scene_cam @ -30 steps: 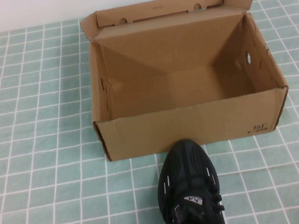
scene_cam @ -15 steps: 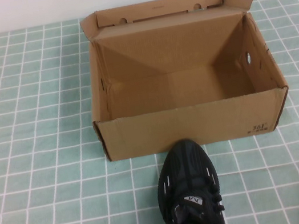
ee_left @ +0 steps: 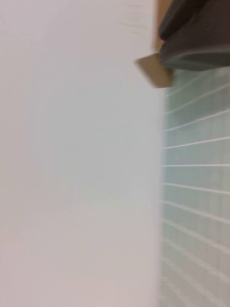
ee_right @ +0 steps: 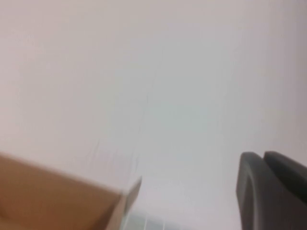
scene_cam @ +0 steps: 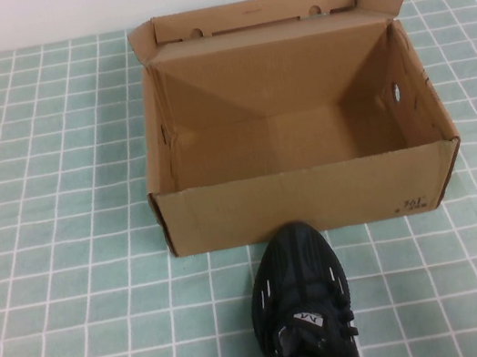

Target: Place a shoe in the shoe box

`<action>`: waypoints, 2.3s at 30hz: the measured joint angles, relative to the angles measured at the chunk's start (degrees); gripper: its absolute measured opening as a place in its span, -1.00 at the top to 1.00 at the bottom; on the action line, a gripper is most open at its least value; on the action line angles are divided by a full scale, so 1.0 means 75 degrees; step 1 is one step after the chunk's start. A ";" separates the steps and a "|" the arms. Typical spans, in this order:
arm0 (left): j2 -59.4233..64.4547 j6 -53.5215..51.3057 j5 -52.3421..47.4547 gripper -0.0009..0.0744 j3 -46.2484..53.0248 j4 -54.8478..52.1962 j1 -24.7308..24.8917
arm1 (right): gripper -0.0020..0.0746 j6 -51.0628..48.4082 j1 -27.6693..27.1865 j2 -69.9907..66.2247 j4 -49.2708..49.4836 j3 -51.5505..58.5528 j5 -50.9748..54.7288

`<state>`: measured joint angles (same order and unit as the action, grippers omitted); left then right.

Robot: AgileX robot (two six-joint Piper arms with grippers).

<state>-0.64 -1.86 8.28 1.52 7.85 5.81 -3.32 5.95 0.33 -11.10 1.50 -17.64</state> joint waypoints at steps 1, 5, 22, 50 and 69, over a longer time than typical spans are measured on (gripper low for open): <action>0.0000 0.0003 0.0152 0.98 0.0000 0.0000 0.0000 | 0.97 0.0000 0.0000 0.0000 0.0000 0.0000 -0.0169; 0.0000 0.0446 0.1209 0.98 0.0000 0.0094 0.0000 | 0.97 0.0337 0.0000 0.0000 0.0178 0.0000 -0.1534; 0.0003 0.2691 0.2712 0.98 -0.1826 -0.1772 0.0000 | 0.97 0.1856 0.0000 -0.0599 0.2159 -0.2986 -0.1698; 0.3305 0.3291 -0.5272 0.98 -0.5328 -0.1984 0.0000 | 0.97 0.0760 0.0019 -0.5178 0.2463 -0.6402 0.6920; 0.3305 0.3153 -0.5370 0.98 -0.5328 -0.1984 0.0000 | 0.83 -0.4557 0.3534 -0.9329 0.4455 -0.8533 1.0314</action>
<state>24.16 21.79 -32.00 -38.44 -7.03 5.81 -37.50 32.46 -69.63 22.32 -62.49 59.72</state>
